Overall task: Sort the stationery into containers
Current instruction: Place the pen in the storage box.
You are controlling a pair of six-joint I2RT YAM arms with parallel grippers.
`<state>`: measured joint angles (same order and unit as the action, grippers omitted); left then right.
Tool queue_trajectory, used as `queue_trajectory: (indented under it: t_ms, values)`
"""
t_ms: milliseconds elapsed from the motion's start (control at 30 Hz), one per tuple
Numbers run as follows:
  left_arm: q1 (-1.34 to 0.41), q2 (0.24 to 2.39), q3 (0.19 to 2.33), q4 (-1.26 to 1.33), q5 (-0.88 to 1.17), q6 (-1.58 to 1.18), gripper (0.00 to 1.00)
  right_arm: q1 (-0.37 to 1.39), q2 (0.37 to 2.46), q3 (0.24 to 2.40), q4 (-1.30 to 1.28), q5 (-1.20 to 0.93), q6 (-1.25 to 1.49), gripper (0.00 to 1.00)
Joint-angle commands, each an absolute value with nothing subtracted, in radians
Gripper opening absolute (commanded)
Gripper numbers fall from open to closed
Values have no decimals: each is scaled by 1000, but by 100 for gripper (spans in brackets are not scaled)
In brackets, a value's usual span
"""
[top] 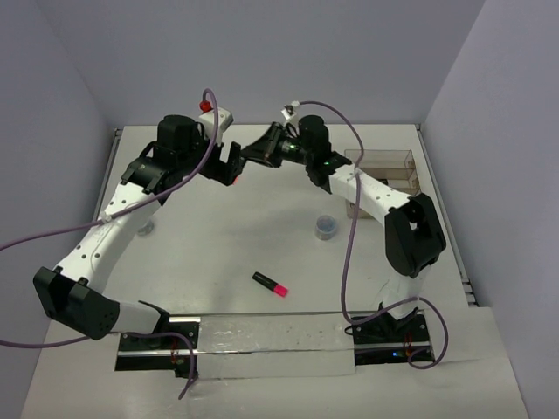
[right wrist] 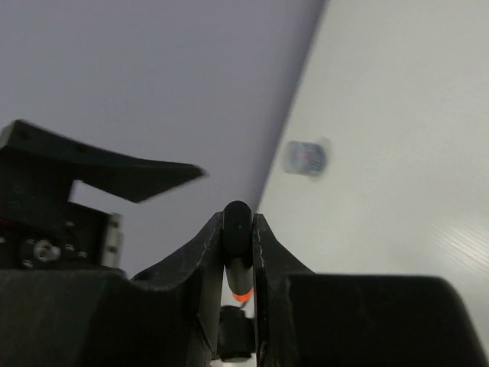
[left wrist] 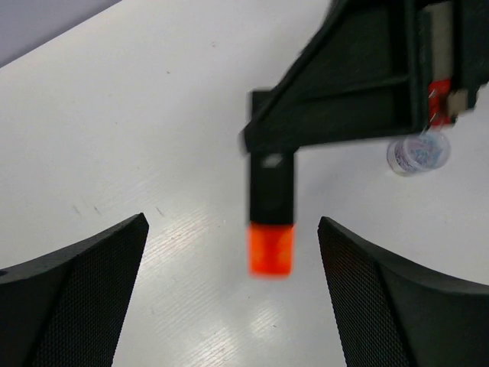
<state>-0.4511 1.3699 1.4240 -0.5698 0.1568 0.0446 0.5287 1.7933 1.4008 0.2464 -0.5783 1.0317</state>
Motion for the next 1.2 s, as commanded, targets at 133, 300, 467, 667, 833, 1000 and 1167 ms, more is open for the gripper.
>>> queue_trajectory:
  t_ms: [133, 300, 467, 667, 833, 1000, 1167]
  values:
    - [-456, 1262, 1361, -560, 86, 135, 99, 64, 1504, 1078, 234, -525, 986, 0]
    - [-456, 1227, 1255, -542, 40, 149, 99, -182, 1467, 968, 160, -459, 933, 0]
    - [-456, 1219, 1160, -491, 30, 135, 99, -316, 1526, 936, 151, -450, 949, 0]
    - [-456, 1245, 1127, -495, 47, 147, 99, -372, 1584, 927, 135, -375, 949, 2]
    - [-456, 1246, 1127, -497, 96, 141, 99, -374, 1632, 940, 106, -348, 936, 29]
    - [-455, 1237, 1129, -517, 97, 142, 99, -374, 1678, 1000, 71, -340, 909, 51]
    - [-454, 1205, 1118, -526, 90, 141, 99, -393, 1686, 1039, 38, -343, 897, 57]
